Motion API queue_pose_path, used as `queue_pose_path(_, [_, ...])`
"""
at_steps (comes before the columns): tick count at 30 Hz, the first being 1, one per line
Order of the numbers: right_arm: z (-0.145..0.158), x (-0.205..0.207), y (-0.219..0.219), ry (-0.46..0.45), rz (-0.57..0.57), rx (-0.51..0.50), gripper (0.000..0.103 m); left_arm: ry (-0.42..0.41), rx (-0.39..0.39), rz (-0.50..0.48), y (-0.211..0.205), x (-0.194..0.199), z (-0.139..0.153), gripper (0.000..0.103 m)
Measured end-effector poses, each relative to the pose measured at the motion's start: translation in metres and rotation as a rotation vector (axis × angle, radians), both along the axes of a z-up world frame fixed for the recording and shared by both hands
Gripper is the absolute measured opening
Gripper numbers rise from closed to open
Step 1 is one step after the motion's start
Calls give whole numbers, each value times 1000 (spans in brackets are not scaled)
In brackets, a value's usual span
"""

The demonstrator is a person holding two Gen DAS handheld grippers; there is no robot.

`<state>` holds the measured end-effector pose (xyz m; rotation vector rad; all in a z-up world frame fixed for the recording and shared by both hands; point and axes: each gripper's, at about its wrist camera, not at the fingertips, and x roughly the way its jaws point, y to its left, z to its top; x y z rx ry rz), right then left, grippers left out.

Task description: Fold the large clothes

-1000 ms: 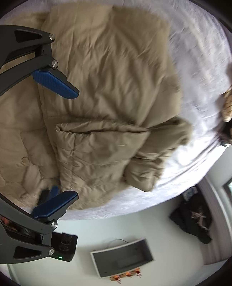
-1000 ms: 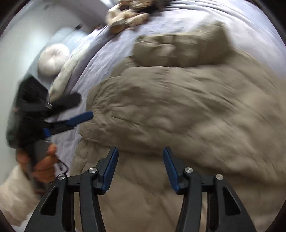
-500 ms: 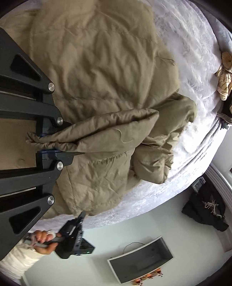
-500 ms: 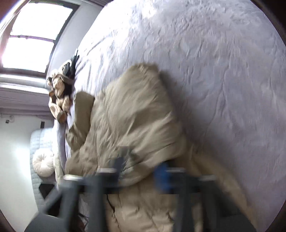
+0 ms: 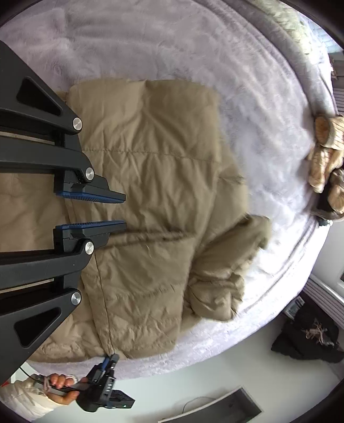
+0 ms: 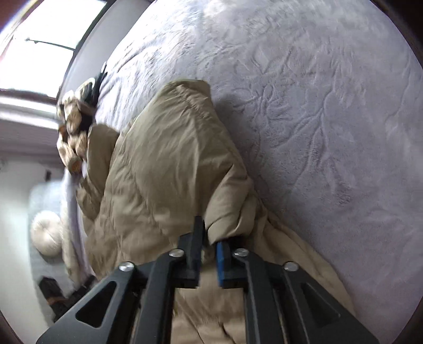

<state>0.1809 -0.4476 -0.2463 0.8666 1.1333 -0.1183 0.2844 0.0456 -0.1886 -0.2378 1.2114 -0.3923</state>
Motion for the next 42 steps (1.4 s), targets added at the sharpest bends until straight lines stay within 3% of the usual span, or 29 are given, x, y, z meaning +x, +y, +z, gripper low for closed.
queue_pose_path(3, [29,-14,9,-33,61,-73,38,-39,-41,-27,-12,1,16,13])
queue_pose_path(6, [60,-25,6,-138,68,-134,59,-47,-87,-35,-36,9,18,13])
queue_pose_path(9, [66,-16,-16,-169,9,-150,59,-42,-94,-22,-59,22,12,13])
queue_pose_path(12, [48,4,-45,-167,-76,-58,59,-14,-57,-2,-69,28,-2,13])
queue_pose_path(15, [10,30,-68,-163,-153,166,59,1,-33,0,-72,28,-14,13])
queue_pose_path(16, [-1,38,-69,-163,-169,232,59,1,-19,0,-72,27,-17,13])
queue_pose_path(17, [-12,47,-69,-160,-183,310,52,1,0,1,-72,28,-20,13])
queue_pose_path(18, [-17,55,-66,-165,-180,353,27,-4,27,-2,-74,28,-24,13])
queue_pose_path(19, [-15,64,-59,-188,-141,349,19,-8,43,-7,-75,29,-28,13])
queue_pose_path(21, [2,76,-42,-202,-32,176,17,-5,53,-21,-78,32,-39,13])
queue_pose_path(23, [4,88,-31,-127,44,-23,17,2,47,-28,-81,33,-48,13])
queue_pose_path(25, [-4,94,-27,-57,74,-140,19,6,67,-23,-83,33,-46,13])
queue_pose_path(28, [7,84,-27,-58,29,-170,24,-29,49,-6,-77,28,-23,13])
queue_pose_path(31, [40,56,-22,-110,15,-258,24,-81,25,-10,-67,25,-2,13])
queue_pose_path(35, [66,29,-8,-157,102,-252,24,-77,49,-64,-73,36,-5,13])
queue_pose_path(38, [58,25,9,-129,190,-266,23,-51,118,-76,-81,48,-31,13])
queue_pose_path(42, [19,26,18,-45,235,-312,19,-20,57,-43,-77,53,-58,13])
